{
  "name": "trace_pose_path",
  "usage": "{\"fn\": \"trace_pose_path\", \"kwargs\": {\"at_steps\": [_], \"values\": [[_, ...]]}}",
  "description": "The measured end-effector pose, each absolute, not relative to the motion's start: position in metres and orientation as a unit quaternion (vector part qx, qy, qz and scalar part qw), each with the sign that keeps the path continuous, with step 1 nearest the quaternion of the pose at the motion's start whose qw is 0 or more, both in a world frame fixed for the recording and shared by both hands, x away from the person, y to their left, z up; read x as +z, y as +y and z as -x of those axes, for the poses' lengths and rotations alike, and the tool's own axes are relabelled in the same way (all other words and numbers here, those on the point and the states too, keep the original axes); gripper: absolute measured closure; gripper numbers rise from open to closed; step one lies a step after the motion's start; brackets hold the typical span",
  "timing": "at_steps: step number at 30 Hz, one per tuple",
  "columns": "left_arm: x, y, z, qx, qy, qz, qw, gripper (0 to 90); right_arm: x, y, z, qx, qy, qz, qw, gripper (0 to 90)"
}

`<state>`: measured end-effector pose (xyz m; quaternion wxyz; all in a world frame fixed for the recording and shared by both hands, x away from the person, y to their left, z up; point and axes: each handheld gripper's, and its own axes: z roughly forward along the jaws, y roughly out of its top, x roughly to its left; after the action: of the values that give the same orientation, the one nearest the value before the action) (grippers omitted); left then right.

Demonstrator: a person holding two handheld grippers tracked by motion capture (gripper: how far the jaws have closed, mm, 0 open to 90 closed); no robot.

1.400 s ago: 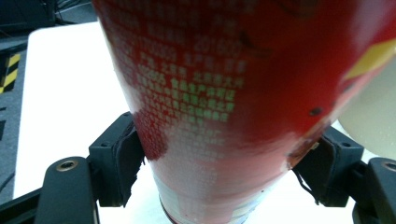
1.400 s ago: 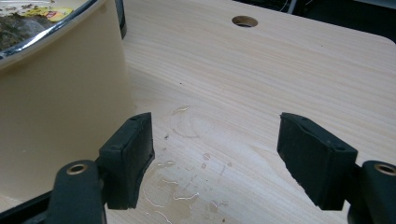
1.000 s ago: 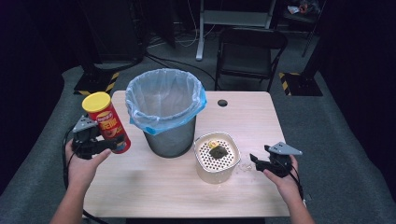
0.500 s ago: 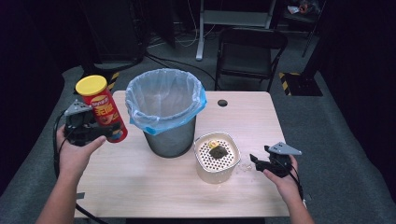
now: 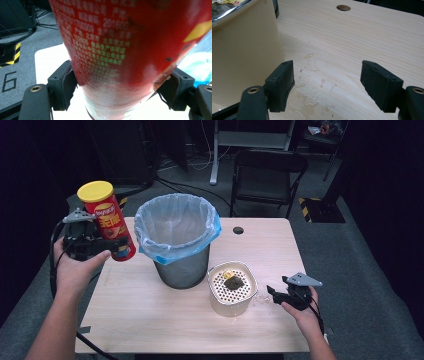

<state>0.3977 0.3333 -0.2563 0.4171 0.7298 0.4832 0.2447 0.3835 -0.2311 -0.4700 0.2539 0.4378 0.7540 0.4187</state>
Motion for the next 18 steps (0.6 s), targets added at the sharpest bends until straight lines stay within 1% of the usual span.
{"fn": "trace_pose_path", "kwargs": {"at_steps": [9,18], "values": [[-0.234,0.326,-0.404,0.241,0.477,-0.733,0.421,24.1,-0.470,-0.232,-0.384,0.418,0.756,-0.436,0.253,26.5],[-0.218,0.320,-0.409,0.251,0.474,-0.732,0.419,24.2,-0.471,-0.232,-0.384,0.417,0.758,-0.433,0.253,26.6]]}}
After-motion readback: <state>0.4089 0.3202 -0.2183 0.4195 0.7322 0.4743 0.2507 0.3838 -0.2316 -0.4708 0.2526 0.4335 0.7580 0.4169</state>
